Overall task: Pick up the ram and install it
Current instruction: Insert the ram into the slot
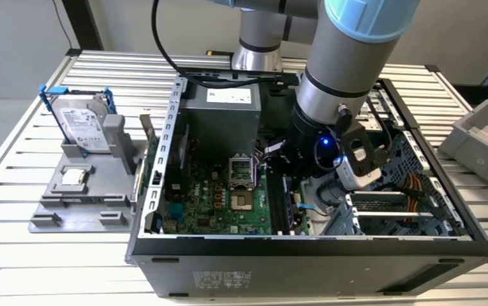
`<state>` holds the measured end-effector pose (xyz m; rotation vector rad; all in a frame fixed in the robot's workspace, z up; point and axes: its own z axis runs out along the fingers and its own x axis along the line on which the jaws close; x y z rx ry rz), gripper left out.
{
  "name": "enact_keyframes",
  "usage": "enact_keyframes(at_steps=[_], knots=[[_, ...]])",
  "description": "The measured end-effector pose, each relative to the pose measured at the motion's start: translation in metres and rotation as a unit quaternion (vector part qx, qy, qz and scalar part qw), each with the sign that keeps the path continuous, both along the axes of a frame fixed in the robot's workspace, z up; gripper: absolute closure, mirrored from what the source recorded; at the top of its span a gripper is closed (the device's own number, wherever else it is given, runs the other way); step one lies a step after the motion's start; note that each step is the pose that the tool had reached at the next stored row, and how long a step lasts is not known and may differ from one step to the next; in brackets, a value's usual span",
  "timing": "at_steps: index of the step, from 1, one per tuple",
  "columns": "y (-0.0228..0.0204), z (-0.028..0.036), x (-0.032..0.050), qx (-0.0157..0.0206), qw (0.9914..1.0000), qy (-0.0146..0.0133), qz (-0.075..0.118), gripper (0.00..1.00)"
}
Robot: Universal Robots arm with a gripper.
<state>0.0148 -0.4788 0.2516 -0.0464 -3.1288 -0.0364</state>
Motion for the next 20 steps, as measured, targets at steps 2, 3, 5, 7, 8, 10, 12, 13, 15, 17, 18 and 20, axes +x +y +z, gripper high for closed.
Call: enact_keyframes(at_steps=[2, 3, 5, 7, 8, 10, 12, 13, 15, 17, 18, 20], knots=[[0.0, 0.0, -0.0001, 0.0001, 1.0, 0.0, 0.002, 1.0], [0.0, 0.0, -0.0001, 0.0002, 1.0, 0.0, 0.003, 1.0], [0.0, 0.0, -0.0001, 0.0003, 0.99998, 0.0, 0.007, 1.0], [0.0, 0.0, -0.0001, 0.0002, 0.99989, 0.0, 0.014, 1.0], [0.0, 0.0, -0.0001, 0.0002, 0.99981, 0.0, 0.02, 1.0], [0.0, 0.0, -0.0001, 0.0002, 0.99952, 0.0, 0.031, 1.0], [0.0, 0.0, -0.0001, 0.0002, 0.99906, 0.0, 0.043, 1.0], [0.0, 0.0, -0.0001, 0.0002, 0.99871, 0.0, 0.051, 1.0], [0.0, 0.0, -0.0002, 0.0002, 0.99787, 0.0, 0.065, 1.0], [0.0, 0.0, -0.0002, 0.0002, 0.99701, 0.0, 0.077, 1.0], [0.0, 0.0, -0.0003, 0.0002, 0.99668, 0.0, 0.081, 1.0], [0.0, 0.0, -0.0004, 0.0002, 0.99588, 0.0, 0.091, 1.0]])
